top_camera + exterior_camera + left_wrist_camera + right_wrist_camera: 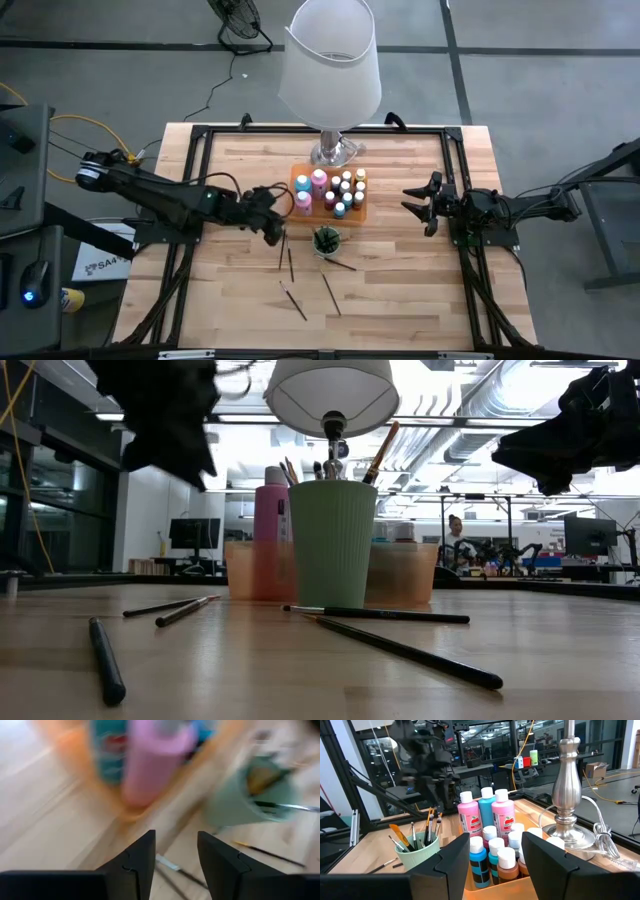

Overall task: Pick & Place Paint Supplies
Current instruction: Put the orange paintbrushes into the green cup

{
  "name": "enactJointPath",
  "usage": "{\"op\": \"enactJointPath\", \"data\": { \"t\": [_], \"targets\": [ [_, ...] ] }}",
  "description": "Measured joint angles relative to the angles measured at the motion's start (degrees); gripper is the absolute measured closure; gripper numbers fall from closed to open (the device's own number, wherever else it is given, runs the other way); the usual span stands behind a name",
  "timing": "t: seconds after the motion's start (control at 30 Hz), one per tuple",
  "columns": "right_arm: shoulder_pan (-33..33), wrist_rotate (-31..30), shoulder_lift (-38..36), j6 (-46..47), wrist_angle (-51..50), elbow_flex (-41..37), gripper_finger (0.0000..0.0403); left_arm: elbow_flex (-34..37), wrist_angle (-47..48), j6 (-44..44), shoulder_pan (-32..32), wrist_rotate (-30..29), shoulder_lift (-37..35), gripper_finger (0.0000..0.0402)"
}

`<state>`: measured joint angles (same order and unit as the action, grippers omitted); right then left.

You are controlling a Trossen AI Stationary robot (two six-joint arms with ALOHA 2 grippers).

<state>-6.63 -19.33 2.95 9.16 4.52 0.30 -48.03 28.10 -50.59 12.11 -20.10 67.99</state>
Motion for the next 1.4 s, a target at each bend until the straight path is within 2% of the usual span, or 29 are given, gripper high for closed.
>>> {"op": "enactJointPath", "data": {
  "t": [0.2,0.63,0.73,0.9,1.07,1.23,1.4],
  "targets": [
    [0.0,0.0,0.0,0.0,0.0,0.0,0.0229,0.0,8.7,-7.7,-2.2,0.2,0.9,0.0258],
    [0.0,0.0,0.0,0.0,0.0,0.0,0.0229,0.1,7.8,-9.9,-2.4,0.3,3.1,0.0258],
    [0.0,0.0,0.0,0.0,0.0,0.0,0.0229,2.2,3.7,-10.0,-2.4,1.2,3.1,0.0258],
    [0.0,0.0,0.0,0.0,0.0,0.0,0.0229,8.9,-9.1,-11.4,-2.4,6.9,3.1,0.0258],
    [0.0,0.0,0.0,0.0,0.0,0.0,0.0229,13.3,-19.3,-9.1,-2.4,10.7,3.1,0.0258],
    [0.0,0.0,0.0,0.0,0.0,0.0,0.0229,15.7,-22.8,-9.5,-2.4,12.3,3.1,0.0264],
    [0.0,0.0,0.0,0.0,0.0,0.0,0.0229,18.0,-23.7,-13.3,-2.4,12.2,3.1,0.031]
  ]
}}
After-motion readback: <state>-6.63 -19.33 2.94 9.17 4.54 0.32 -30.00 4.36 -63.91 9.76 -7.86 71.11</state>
